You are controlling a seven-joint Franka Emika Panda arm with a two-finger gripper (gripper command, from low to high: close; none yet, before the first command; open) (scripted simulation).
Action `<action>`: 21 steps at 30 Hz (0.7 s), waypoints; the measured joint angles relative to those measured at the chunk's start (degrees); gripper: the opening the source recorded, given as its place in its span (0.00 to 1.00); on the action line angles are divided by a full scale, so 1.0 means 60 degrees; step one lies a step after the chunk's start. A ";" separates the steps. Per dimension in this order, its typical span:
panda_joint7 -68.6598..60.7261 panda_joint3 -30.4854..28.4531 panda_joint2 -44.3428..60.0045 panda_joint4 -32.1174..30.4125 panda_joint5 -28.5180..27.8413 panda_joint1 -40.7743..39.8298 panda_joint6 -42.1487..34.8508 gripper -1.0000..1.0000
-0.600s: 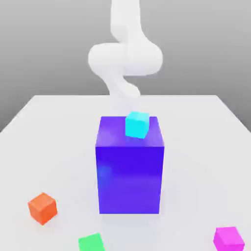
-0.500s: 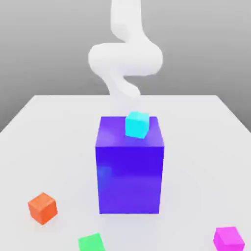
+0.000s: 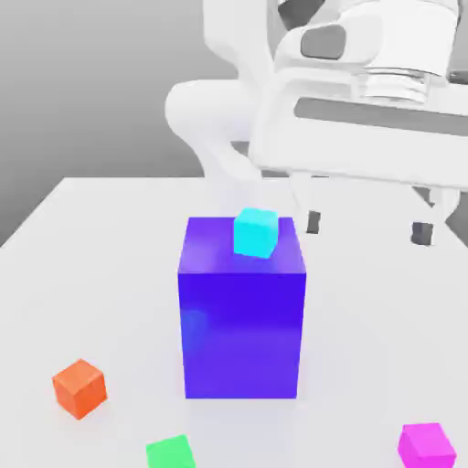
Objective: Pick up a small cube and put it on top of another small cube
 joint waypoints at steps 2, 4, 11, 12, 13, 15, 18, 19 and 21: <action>0.0355 0.0061 0.0685 0.0038 -0.0213 0.0218 0.0162 0.50; 0.0667 0.0111 0.1356 0.0073 -0.0365 0.0372 0.0335 0.50; 0.1416 0.0318 0.3569 0.0159 -0.0395 0.0968 0.1037 0.50; 0.1481 0.0372 0.3866 0.0167 -0.0337 0.1047 0.1149 0.50; 0.1538 0.0436 0.4160 0.0175 -0.0269 0.1118 0.1263 0.50; 0.1767 0.0257 0.4828 0.0299 -0.0474 0.1341 0.1679 0.50; 0.2125 -0.0251 0.5799 0.0534 -0.0938 0.1770 0.2377 0.00; 0.2125 -0.0251 0.5799 0.0534 -0.0938 0.1770 0.2377 0.00; 0.2124 -0.0249 0.5800 0.0534 -0.0936 0.1770 0.2386 0.00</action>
